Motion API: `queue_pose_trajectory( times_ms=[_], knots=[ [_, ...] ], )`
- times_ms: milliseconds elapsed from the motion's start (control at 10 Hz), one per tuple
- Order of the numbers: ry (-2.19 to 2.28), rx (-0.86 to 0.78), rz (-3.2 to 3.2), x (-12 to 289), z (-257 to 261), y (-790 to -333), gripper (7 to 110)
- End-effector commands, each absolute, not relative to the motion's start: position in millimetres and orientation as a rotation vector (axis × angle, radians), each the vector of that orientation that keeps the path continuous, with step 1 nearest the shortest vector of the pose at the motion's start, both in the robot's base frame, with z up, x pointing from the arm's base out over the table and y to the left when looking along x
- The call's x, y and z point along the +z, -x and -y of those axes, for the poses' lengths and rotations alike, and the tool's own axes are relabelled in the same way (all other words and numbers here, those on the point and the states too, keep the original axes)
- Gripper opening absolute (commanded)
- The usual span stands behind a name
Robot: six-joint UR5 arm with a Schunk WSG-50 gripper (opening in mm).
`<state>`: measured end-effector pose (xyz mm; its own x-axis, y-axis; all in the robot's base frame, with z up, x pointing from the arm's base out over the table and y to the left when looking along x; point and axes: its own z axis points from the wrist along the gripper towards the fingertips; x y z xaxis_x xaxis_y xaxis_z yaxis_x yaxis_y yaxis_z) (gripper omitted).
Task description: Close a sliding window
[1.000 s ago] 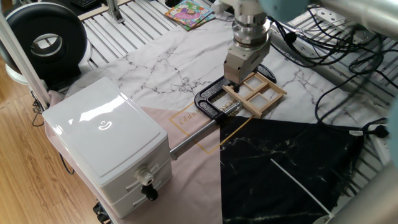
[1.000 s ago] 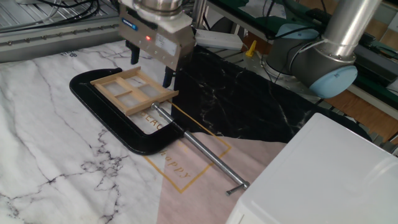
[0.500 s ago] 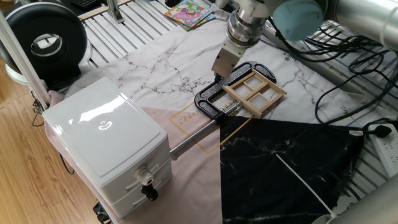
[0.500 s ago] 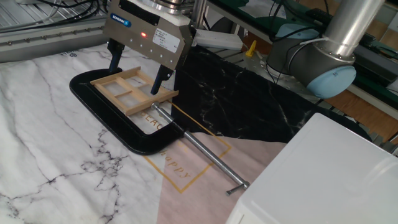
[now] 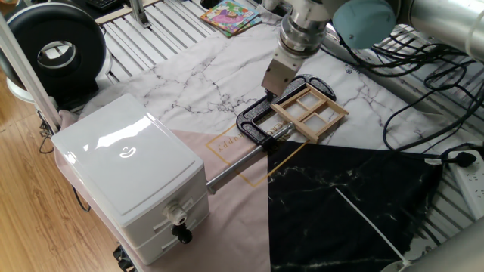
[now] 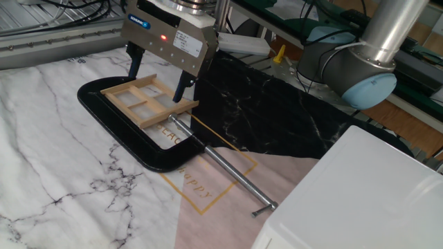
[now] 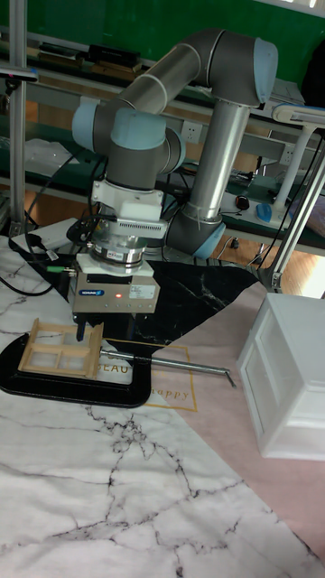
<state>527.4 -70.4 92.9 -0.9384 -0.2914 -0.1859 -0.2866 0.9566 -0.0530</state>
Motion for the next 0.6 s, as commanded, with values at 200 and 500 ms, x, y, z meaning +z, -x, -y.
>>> queue_pose_trajectory(
  times_ms=[200,500],
  knots=[
    [0.242,0.185,-2.91,94.6,36.4,-531.7,44],
    [0.269,0.123,-2.931,91.9,45.9,-528.8,44]
  ],
)
